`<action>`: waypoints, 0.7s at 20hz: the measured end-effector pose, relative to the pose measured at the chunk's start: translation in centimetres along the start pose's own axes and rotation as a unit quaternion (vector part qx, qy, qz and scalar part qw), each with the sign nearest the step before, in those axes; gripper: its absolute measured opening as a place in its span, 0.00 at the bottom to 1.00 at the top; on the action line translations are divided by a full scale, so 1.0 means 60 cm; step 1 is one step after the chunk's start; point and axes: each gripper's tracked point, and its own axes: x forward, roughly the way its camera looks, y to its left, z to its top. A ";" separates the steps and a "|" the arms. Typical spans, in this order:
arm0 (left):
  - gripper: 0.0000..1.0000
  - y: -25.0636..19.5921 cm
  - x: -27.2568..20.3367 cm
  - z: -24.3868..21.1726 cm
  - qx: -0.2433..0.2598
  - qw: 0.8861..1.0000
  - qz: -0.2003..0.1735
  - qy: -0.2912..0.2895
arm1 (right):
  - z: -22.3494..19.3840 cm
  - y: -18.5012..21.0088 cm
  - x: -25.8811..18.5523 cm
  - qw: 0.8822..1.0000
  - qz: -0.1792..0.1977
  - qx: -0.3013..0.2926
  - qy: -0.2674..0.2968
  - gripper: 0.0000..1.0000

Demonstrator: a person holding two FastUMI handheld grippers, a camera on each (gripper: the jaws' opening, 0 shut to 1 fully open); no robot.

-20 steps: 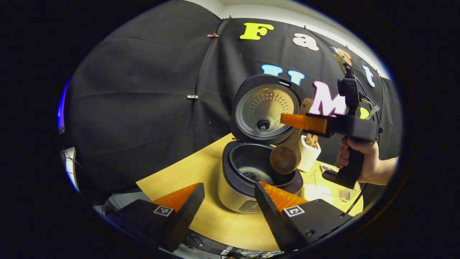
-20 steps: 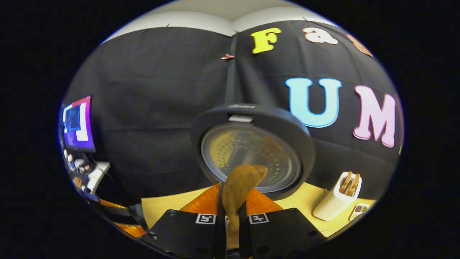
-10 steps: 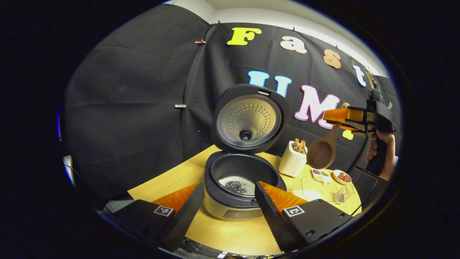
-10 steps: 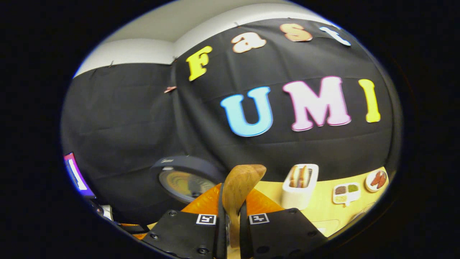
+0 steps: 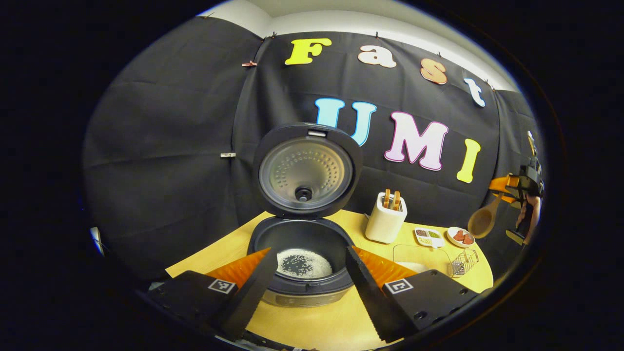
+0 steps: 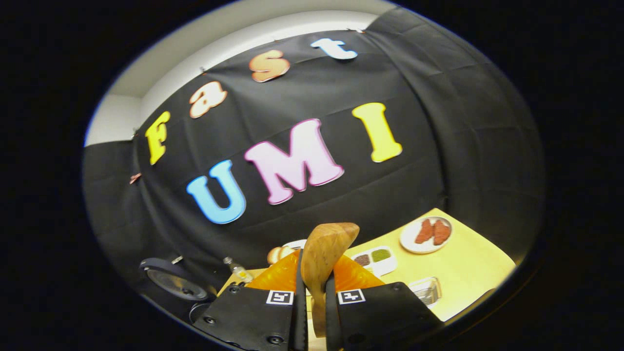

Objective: Close the left gripper, press the button to open the rice cooker; take a wooden spoon from the chopstick holder with the right hand, scoop a spoonful of rice and pour it into the rice cooker, then put the wooden spoon back into the chopstick holder.

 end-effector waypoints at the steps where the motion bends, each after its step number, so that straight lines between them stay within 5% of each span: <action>1: 0.95 -0.014 0.001 0.004 -0.002 1.000 0.004 -0.001 | 0.011 -0.048 0.008 1.000 -0.022 0.016 -0.004 0.18; 7: 0.95 -0.106 0.000 0.014 -0.007 1.000 0.025 0.013 | 0.001 -0.260 0.065 0.990 -0.112 0.091 0.005 0.18; 14: 0.95 -0.173 -0.026 0.011 -0.013 0.997 0.066 0.035 | -0.115 -0.350 0.125 0.984 -0.118 0.106 0.079 0.19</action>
